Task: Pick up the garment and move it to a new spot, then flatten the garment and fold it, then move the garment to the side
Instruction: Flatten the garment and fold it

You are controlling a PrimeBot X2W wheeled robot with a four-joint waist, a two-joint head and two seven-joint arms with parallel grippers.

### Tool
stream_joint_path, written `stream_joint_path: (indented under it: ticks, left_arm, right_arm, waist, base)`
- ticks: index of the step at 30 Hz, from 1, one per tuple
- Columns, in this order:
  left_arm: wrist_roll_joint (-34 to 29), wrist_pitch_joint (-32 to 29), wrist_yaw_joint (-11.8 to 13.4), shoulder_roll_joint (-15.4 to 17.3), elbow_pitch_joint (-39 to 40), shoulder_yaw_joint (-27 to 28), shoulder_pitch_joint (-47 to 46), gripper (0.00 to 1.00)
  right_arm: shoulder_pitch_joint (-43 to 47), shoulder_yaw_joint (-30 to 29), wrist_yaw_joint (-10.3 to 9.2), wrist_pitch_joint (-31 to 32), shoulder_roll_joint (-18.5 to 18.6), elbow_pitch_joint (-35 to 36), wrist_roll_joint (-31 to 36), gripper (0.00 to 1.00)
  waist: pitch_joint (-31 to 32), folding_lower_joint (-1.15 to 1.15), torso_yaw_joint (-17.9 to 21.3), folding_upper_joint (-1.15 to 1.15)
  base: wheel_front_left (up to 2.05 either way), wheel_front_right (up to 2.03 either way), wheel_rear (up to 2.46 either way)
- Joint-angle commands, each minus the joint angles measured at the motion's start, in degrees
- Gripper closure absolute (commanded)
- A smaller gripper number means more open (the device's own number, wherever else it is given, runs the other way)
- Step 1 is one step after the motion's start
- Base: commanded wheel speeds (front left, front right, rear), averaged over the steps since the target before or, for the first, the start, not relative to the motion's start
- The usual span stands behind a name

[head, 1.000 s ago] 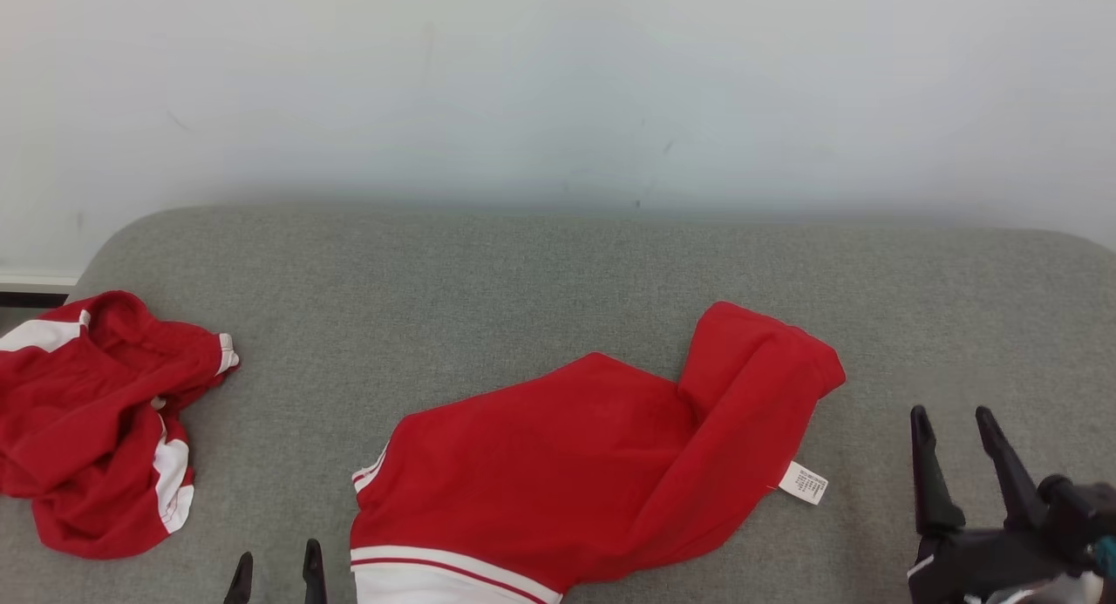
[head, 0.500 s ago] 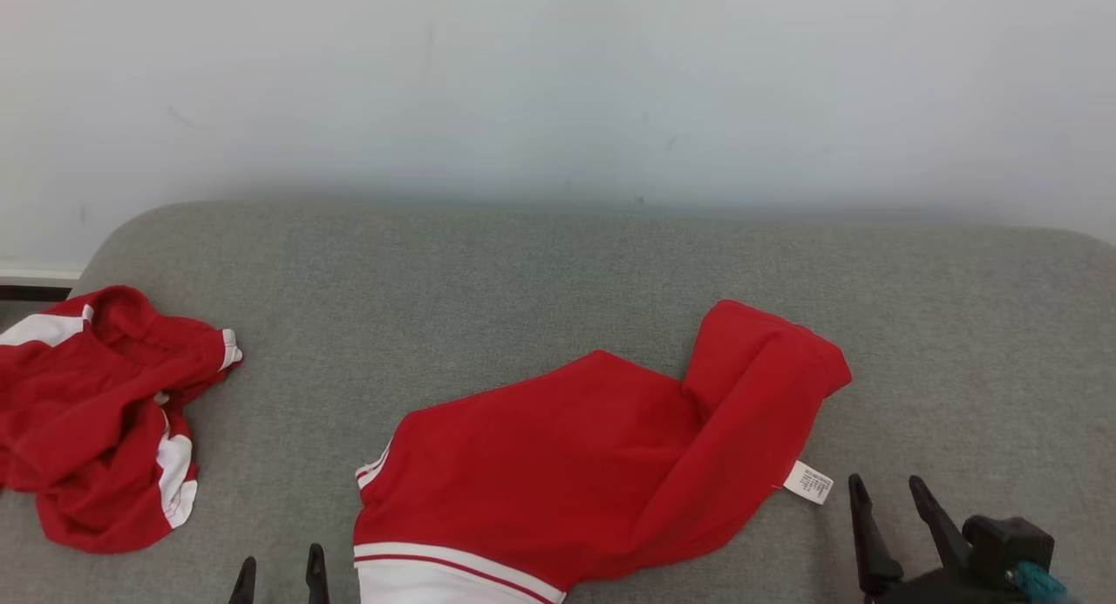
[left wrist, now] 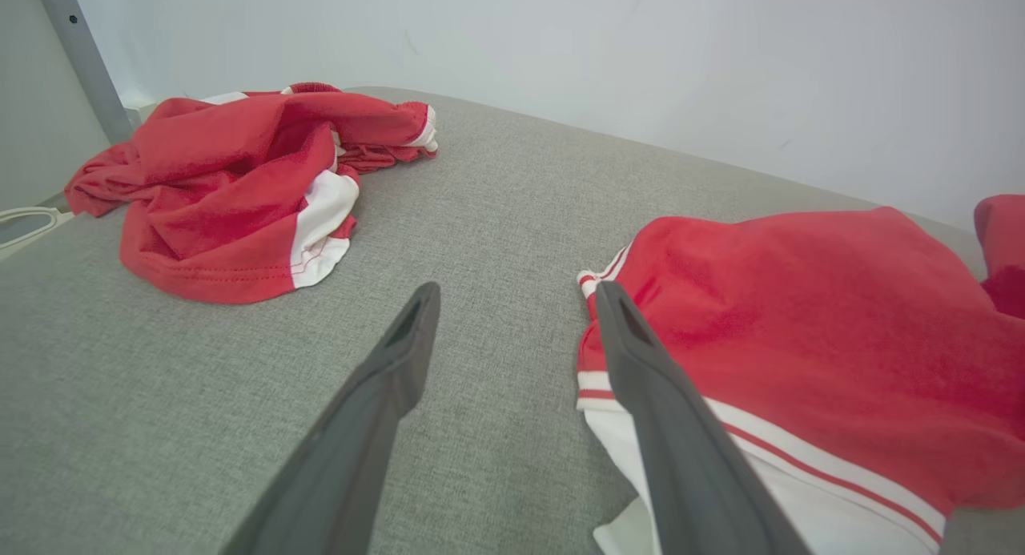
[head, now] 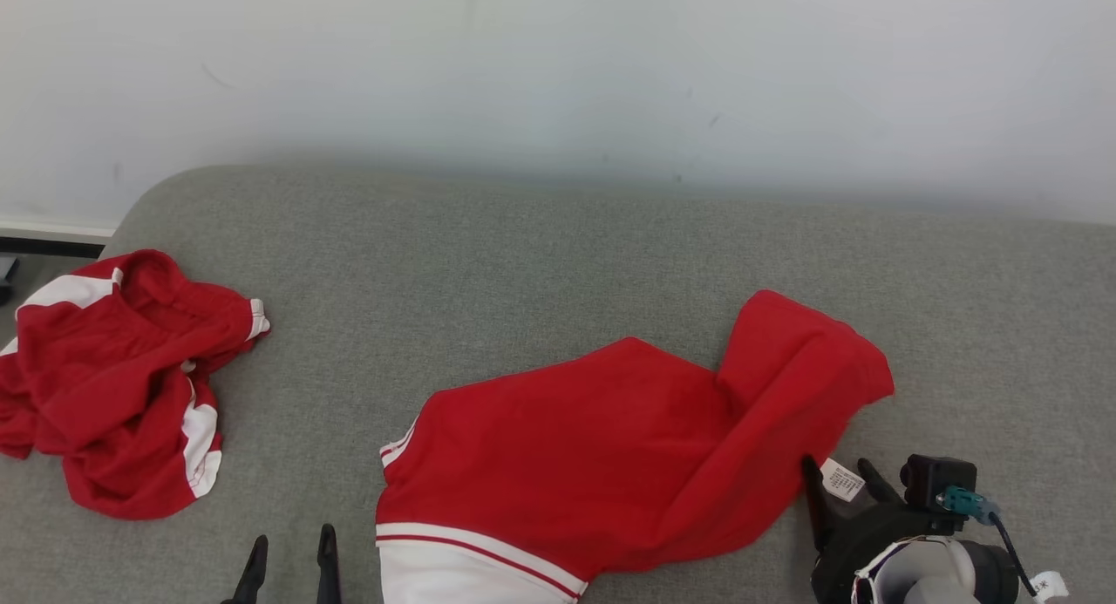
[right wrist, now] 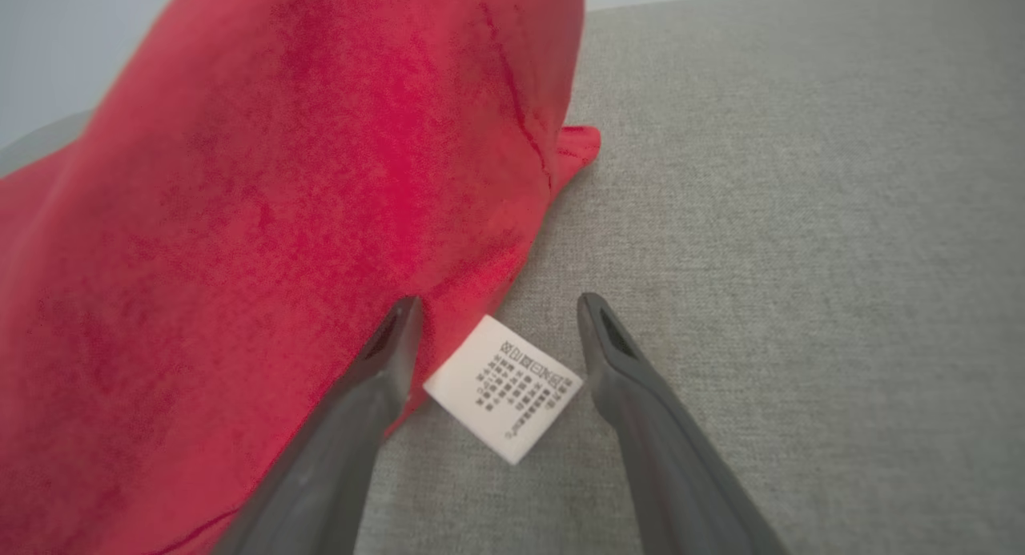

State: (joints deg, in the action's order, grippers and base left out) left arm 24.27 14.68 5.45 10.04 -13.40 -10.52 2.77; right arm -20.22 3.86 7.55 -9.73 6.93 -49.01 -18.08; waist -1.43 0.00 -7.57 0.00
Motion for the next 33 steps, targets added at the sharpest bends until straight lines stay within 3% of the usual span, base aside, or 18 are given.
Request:
stream_joint_path:
  ticks: [1,2,3,4,5,11,17,22,24,30,31,32,33]
  left_arm:
    - [0.0,0.1,-0.3,-0.1,-0.3,-0.2,-0.9,0.00]
    - [0.0,0.1,-0.4,-0.2,-0.5,-0.3,-1.1,0.00]
    - [0.1,0.2,-0.4,-0.1,-0.7,-0.3,-1.3,0.00]
    - [0.1,0.2,-0.4,-0.1,-0.7,-0.3,-1.3,0.00]
    - [0.1,0.2,-0.5,-0.1,-0.8,-0.3,-1.5,0.00]
    - [0.3,0.3,-0.4,-0.1,-1.4,0.0,-1.3,0.00]
    - [0.3,0.4,-0.4,-0.3,-1.7,-0.2,0.5,0.00]
    - [0.4,0.4,-0.3,-0.4,-1.8,-0.3,0.9,0.00]
    - [0.5,0.4,-0.4,-0.5,-1.8,-0.4,1.2,0.00]
    - [0.7,0.5,-0.3,-0.5,-2.0,-0.3,1.6,0.00]
    - [0.7,0.5,-0.4,-0.5,-2.0,-0.3,1.5,0.00]
    - [0.6,0.5,-0.5,-0.5,-2.1,-0.4,1.3,0.00]
    - [0.6,0.5,-0.5,-0.5,-2.3,-0.5,1.2,0.00]
  right_arm:
    - [-1.7,1.0,-0.13,0.1,-0.5,-3.1,-0.8,0.00]
    - [-2.5,1.6,-0.13,0.0,-0.9,-4.6,-1.4,0.00]
    - [-3.1,2.3,-0.13,0.7,-1.2,-6.2,-2.1,0.35]
    - [-3.1,2.3,-0.13,0.7,-1.2,-6.2,-2.1,0.35]
    - [-3.6,3.1,-0.13,0.7,-1.4,-7.2,-2.6,1.00]
    - [-4.6,6.0,-0.13,-2.9,-0.3,-9.1,-5.7,1.00]
    - [0.6,8.6,-0.13,-4.2,1.9,-2.7,-9.9,1.00]
    - [9.6,8.1,-0.13,-1.4,3.2,8.6,-13.0,1.00]
    - [16.2,6.2,-0.13,2.7,3.0,17.9,-13.6,1.00]
    - [27.7,2.0,-0.13,14.0,-1.0,35.6,-12.6,1.00]
    - [29.1,1.0,-0.13,15.8,-1.2,37.1,-10.8,0.53]
    - [30.1,0.2,-0.13,17.0,-1.5,38.9,-9.3,0.00]
    - [30.5,-0.9,-0.13,17.6,-2.1,40.7,-8.1,0.00]
  waist:
    - [-0.4,0.00,-0.8,0.00]
    - [-0.4,0.00,-1.0,0.00]
    - [-0.4,0.00,-1.1,0.00]
    - [-0.4,0.00,-1.1,0.00]
    - [-0.4,0.00,-1.2,0.00]
    - [0.2,0.00,-0.9,0.00]
    - [2.0,0.00,0.3,0.00]
    - [3.0,0.00,1.3,0.00]
    - [3.1,0.00,2.0,0.00]
    - [3.0,0.00,3.2,0.00]
    - [3.0,0.00,3.3,0.00]
    - [3.0,0.00,3.3,0.00]
    - [3.1,0.00,3.2,0.00]
  base:
    - [0.00,0.00,0.00]
    - [0.00,0.00,0.00]
    - [0.00,0.00,0.00]
    - [0.00,0.00,0.00]
    - [0.00,0.00,0.00]
    - [0.00,0.00,0.00]
    - [0.00,0.00,0.00]
    - [0.00,0.00,0.00]
    - [0.00,0.00,0.00]
    - [0.00,0.00,0.00]
    - [0.00,0.00,0.00]
    - [0.00,0.00,0.00]
    - [0.00,0.00,0.00]
